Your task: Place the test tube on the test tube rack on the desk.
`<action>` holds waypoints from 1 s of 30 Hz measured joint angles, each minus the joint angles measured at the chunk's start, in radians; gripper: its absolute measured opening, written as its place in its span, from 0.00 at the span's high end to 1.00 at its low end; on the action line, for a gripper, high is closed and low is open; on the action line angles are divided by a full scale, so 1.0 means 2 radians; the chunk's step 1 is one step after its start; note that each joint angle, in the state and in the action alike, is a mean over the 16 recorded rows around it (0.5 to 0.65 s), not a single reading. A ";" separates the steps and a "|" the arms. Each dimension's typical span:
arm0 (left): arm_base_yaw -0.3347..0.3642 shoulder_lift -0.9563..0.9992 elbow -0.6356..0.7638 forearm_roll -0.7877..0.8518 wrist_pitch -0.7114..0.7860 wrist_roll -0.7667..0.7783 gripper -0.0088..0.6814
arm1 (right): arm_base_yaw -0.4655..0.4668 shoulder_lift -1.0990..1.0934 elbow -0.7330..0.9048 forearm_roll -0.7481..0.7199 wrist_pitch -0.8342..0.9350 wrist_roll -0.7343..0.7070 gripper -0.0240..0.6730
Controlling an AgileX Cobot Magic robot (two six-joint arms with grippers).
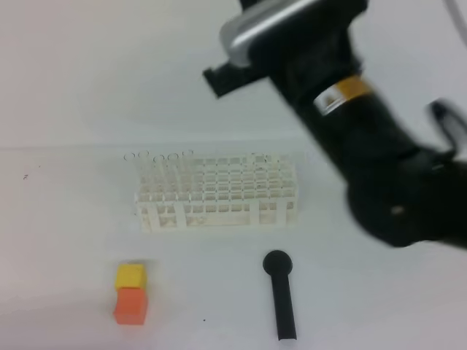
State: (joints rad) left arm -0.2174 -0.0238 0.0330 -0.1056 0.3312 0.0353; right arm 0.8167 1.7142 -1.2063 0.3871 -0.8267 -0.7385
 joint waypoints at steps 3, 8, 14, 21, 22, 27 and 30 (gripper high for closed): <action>0.000 0.000 0.000 0.000 0.000 0.000 0.99 | -0.023 -0.060 0.005 -0.059 0.044 -0.004 0.97; 0.000 0.000 0.000 0.000 0.000 0.000 0.99 | -0.083 -0.146 0.019 -0.145 0.144 -0.006 0.97; 0.000 0.000 0.000 0.000 0.000 0.000 0.99 | -0.176 -0.224 0.065 -0.186 0.253 -0.007 0.97; 0.000 0.000 0.000 0.000 0.000 0.000 0.99 | -0.271 -0.312 0.175 -0.191 0.303 -0.007 0.97; 0.000 0.000 0.000 0.000 0.000 0.000 0.99 | -0.282 -0.328 0.194 -0.191 0.307 -0.007 0.97; -0.001 0.000 0.000 0.000 0.000 0.000 0.99 | -0.320 -0.420 0.298 -0.190 0.318 -0.007 0.97; -0.001 0.000 0.000 0.000 0.000 0.000 0.99 | -0.336 -0.483 0.361 -0.190 0.320 -0.007 0.97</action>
State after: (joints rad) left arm -0.2191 -0.0238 0.0330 -0.1054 0.3312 0.0353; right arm 0.1443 0.7492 -0.4848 0.0062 -0.1877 -0.7530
